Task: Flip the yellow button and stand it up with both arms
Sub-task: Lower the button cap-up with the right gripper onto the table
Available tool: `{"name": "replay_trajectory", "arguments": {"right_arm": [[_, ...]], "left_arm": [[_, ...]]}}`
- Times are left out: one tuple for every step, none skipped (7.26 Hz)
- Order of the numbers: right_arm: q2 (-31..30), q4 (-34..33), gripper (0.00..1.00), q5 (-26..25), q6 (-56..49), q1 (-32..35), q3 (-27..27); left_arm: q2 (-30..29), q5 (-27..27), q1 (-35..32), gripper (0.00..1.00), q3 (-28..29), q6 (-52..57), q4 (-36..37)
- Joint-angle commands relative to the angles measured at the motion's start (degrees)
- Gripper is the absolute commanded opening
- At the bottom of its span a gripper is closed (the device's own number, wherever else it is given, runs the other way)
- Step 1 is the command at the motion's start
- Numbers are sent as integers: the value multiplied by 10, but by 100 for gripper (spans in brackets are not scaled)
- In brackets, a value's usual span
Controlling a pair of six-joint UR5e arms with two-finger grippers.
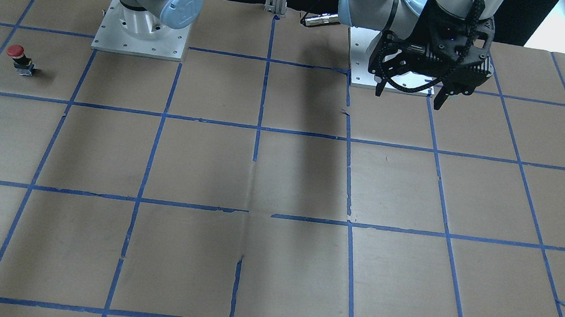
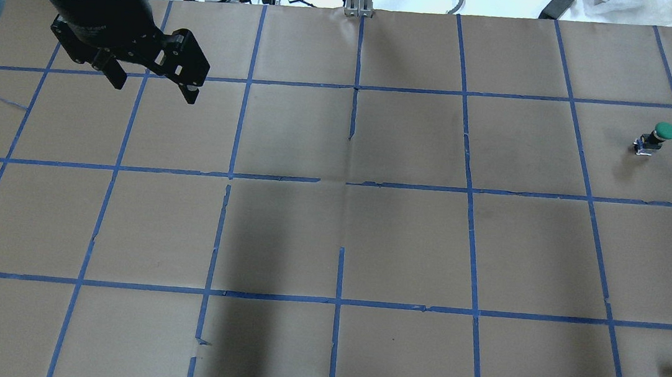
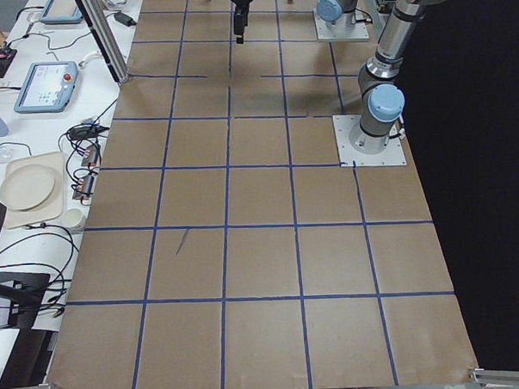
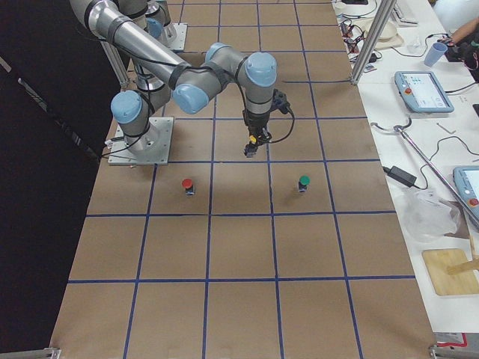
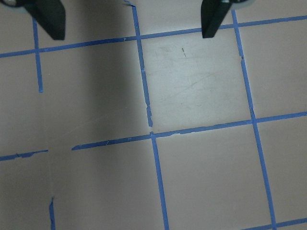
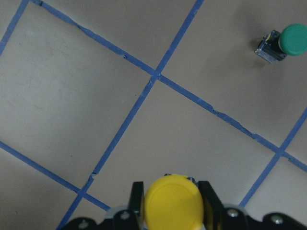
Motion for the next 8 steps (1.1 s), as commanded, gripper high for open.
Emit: {"name": "replay_trajectory", "arguments": {"right_arm": [[1,-31,6,50,-161,-41,37],[2,-66,7,69,-252,-60,58],[2,-96,6,72,-329,-62,74],[3,-95,6,107,-399,-70,79],[6,-91,6,121,-449,-95,83],[7,-91,6,121,-461,-109,92],[10,-89,6,121,-476,-122,99],[20,-90,7,121,-482,-126,103]], "left_arm": [[-1,1,-1,100,1,-7,0],[-1,1,-1,100,3,-7,1],[-1,0,-1,100,5,-7,1],[-2,0,-1,100,6,-8,1],[-2,1,-2,100,4,-10,1],[-2,1,-2,100,4,-11,1],[-2,1,-2,100,5,-11,2],[-2,4,-3,100,4,-11,2]]}}
